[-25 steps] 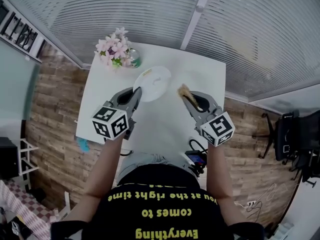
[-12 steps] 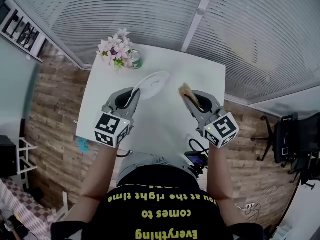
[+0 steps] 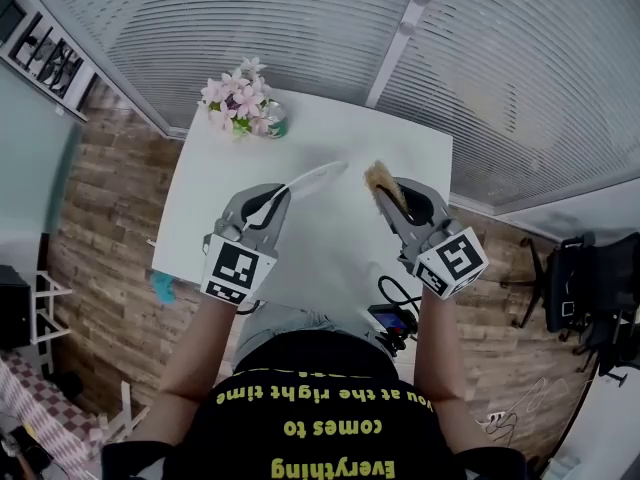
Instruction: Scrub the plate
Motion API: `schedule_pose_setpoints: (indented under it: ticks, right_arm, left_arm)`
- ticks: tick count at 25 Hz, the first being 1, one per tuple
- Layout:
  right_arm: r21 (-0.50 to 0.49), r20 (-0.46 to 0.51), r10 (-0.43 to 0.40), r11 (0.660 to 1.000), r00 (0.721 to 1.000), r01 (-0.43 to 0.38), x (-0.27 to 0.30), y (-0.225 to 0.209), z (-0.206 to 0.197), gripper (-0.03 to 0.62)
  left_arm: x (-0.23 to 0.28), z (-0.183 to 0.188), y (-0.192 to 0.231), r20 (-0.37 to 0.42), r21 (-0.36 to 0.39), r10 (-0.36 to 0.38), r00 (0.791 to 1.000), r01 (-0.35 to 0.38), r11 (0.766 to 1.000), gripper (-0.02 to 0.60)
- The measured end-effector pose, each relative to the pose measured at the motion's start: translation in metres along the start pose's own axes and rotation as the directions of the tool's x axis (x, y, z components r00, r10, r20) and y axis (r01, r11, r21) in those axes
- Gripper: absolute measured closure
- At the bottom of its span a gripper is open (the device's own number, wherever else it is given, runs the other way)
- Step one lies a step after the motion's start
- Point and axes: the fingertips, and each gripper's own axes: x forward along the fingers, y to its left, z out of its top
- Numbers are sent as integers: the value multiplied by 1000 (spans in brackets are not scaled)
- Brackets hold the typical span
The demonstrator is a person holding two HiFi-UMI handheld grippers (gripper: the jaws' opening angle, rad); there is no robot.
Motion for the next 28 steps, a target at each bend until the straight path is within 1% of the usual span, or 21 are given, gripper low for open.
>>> schedule_pose_setpoints:
  ticks: [2,4,6,7,12,14,18,19,22,25,28]
  right_arm:
    - [7,7,-4,1000,1000,4,-2,-2,2,543]
    - [13,7,-6,1000,1000,6,-3,-3,1,542]
    - [18,0,-5,1000,1000,5,-2,-3,-3,542]
    - [20,-4,-3,1000,1000,3,-1,-2,-5,543]
    - [29,-16,10,1000,1000,-10,1,4,-12,542]
    - [31,-17,23,999,1000,-22,2,8,-11,542]
    - [28,-18,41,999,999,-40,4,13,-7,542]
    - [29,-20,41,999,999,-41,4,12,-8,542]
    - [35,-25,42,999,999,-41,3,10,-10,542]
    - [34,-34,53,998,998,-52,3,7,-11,542]
    - [28,-57,90,996,994,-89,6,11,-7,542]
  left_arm:
    - [-1,-6,-6,-19,105,12,1000,-10,994,574]
    - [-1,-14,-10,-29,229,26,999,-19,973,575]
    - [-1,-21,-14,-46,340,39,998,-21,940,574]
    - [-1,-24,-16,-54,384,43,998,-19,923,574]
    - [-3,-27,-26,-53,541,54,997,-16,841,574]
    - [-5,-23,-30,-48,600,53,997,-13,800,574]
    - [-14,-3,-40,1,723,41,999,-30,690,574]
    - [-16,1,-43,14,751,37,999,-35,659,574]
    - [-23,6,-52,36,830,13,999,-37,557,574]
    - [-30,7,-62,46,883,-25,999,-29,468,574]
    - [-34,11,-75,57,927,-79,995,-23,375,574]
